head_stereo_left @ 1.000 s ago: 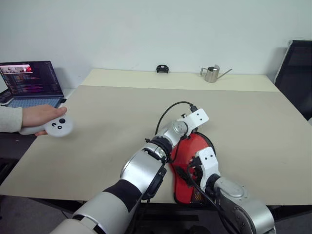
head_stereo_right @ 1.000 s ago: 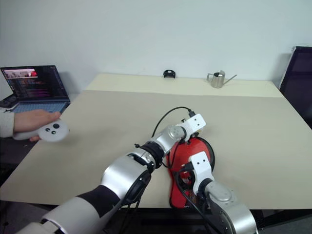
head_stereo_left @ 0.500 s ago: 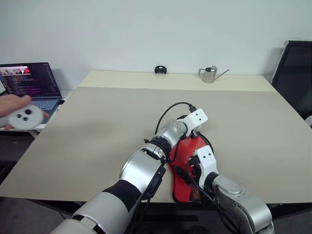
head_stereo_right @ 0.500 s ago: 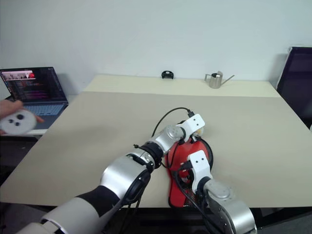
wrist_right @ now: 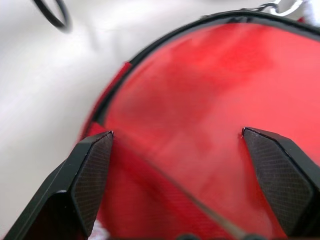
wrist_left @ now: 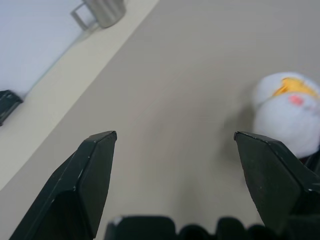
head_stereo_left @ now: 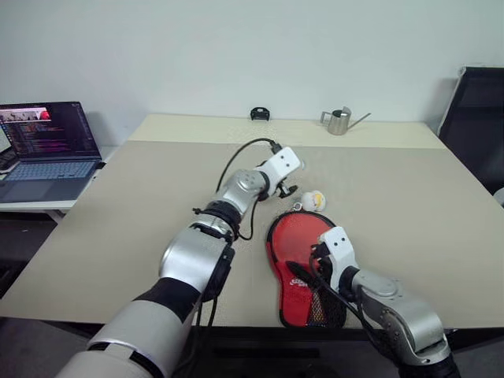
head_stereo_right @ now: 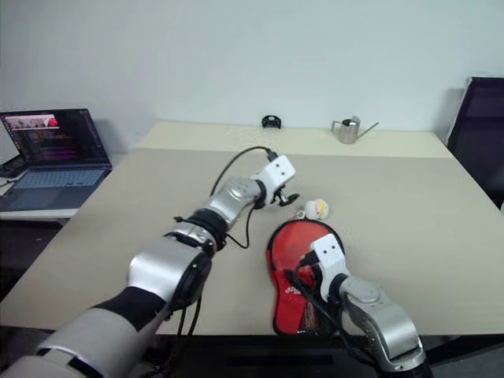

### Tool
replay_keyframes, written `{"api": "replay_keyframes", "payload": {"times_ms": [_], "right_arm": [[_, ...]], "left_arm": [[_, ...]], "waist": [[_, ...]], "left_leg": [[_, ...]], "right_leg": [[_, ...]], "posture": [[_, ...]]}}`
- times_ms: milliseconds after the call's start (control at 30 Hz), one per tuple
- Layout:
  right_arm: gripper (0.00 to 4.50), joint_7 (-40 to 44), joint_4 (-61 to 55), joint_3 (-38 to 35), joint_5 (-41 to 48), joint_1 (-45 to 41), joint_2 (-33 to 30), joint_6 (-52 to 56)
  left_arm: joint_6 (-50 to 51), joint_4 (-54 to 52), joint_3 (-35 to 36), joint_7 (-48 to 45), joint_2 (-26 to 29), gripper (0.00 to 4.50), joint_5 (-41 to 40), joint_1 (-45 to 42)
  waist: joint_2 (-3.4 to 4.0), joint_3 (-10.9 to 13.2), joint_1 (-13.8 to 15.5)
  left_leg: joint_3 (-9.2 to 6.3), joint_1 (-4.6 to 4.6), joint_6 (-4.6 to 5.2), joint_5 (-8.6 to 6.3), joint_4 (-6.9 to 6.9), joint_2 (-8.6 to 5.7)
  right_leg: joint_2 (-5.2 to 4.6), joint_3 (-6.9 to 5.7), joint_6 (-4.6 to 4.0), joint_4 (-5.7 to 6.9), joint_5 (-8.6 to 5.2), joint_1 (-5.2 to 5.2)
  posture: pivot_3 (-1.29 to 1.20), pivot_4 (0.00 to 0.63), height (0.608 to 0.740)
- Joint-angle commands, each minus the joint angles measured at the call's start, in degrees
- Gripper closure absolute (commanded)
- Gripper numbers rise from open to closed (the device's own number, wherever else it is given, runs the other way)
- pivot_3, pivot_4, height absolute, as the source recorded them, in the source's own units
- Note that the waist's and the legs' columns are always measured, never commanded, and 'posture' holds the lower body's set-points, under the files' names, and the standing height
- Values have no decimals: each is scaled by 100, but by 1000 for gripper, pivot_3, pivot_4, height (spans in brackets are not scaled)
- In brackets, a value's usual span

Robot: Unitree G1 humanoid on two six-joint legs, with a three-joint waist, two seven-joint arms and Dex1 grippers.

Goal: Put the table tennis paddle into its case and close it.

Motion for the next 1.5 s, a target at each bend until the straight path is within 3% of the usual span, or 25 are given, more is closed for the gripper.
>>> {"api": "replay_keyframes", "payload": {"times_ms": [33, 167, 333, 567, 767, 1000, 1233, 1500], "right_arm": [[0, 145, 689, -131, 6, 285, -348, 245], [0, 639, 554, -199, 293, 262, -753, 222], [0, 1204, 386, -314, 550, 92, -1271, 77], [0, 1705, -413, -960, 1282, 31, -1618, 50], [0, 1735, -837, -1769, 1684, 215, -2136, 255], [0, 1643, -756, -2239, 1947, 11, -2428, 393], [0, 1238, -570, -2346, 1994, -322, -2223, 425], [0, 1007, -496, -2429, 2102, -512, -2244, 472]], "left_arm": [[-167, -327, 218, -502, 261, 399, -369, 108], [-58, -810, 625, -1739, 520, 399, -1130, 620], [689, -2468, 621, -3226, 581, 399, -1924, 1684], [1900, -4907, 245, -3678, 864, 399, -2353, 3071], [2447, -6307, -210, -3760, 1053, 399, -2554, 3795], [2292, -6001, -721, -3401, 641, 399, -2337, 3362], [1888, -5085, -1163, -3337, 160, 399, -2171, 2836], [1365, -4287, -1488, -3399, 71, 399, -1914, 2804]], "waist": [[-1, 0, 29], [0, -1, 64], [2, 1, 69], [29, 19, 66], [67, 43, 83], [69, 43, 131], [70, 44, 109], [72, 44, 84]], "left_leg": [[-1, -1, 0, 0, 0, -1], [-6, -9, 1, -1, 0, -3], [-29, -42, 2, -1, 1, -5], [-79, -95, 2, -1, 1, -4], [-104, -127, 0, 0, 6, -4], [-113, -130, 2, 1, 22, -9], [-112, -130, 2, 1, 22, -10], [-112, -131, 3, 1, 22, -10]], "right_leg": [[0, -1, 0, -1, 0, 0], [-2, -8, -2, -10, 1, -1], [-9, -29, -5, -24, 2, -12], [-12, -51, -11, -59, 5, -27], [-15, -72, -14, -74, 4, -37], [-15, -84, -14, -69, 4, -29], [-13, -87, -14, -67, 4, -30], [-13, -86, -14, -67, 4, -31]], "posture": [[0, 150, 740], [0, 150, 740], [0, 150, 740], [0, 150, 740], [0, 150, 740], [0, 150, 740], [0, 150, 740], [0, 150, 740]]}}
